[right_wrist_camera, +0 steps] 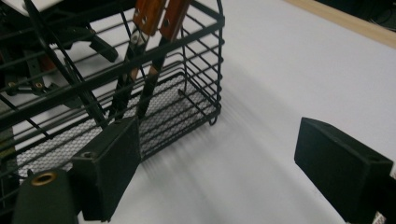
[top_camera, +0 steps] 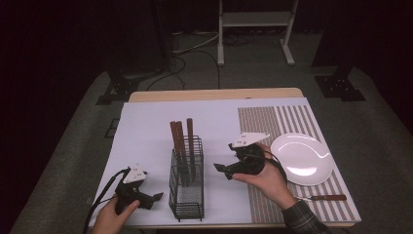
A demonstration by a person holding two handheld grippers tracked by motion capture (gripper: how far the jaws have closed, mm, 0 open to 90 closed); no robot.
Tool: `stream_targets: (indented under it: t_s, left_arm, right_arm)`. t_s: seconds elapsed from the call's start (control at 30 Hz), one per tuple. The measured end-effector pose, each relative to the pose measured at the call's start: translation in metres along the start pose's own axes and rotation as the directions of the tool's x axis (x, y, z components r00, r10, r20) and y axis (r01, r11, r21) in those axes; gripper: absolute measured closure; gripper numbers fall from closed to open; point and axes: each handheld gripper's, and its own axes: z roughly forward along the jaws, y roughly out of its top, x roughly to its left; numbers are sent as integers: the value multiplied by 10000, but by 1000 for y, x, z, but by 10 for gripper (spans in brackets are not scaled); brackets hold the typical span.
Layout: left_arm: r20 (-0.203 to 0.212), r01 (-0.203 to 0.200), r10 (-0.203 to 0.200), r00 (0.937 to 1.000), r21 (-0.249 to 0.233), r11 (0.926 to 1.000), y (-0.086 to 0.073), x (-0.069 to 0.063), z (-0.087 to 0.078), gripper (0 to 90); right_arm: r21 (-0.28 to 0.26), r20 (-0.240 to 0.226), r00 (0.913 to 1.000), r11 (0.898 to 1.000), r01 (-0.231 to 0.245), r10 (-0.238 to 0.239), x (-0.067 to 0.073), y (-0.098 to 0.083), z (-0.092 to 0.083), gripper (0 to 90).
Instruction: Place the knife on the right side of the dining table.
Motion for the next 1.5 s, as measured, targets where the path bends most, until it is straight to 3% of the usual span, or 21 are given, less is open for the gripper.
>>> stream_targets:
  t_s: [0.73,1.5]
  left_arm:
    - [3,4,-4,10000,-6,10000,0,0,0,0]
    - [-4,-5,5,10000,-9,10000,0,0,0,0]
  right_arm:
    - [-805,-144,9999,9968,39,-51,-2,34,0,131]
    - [-1245,-384,9992,9922,98,-147,-1,71,29,145]
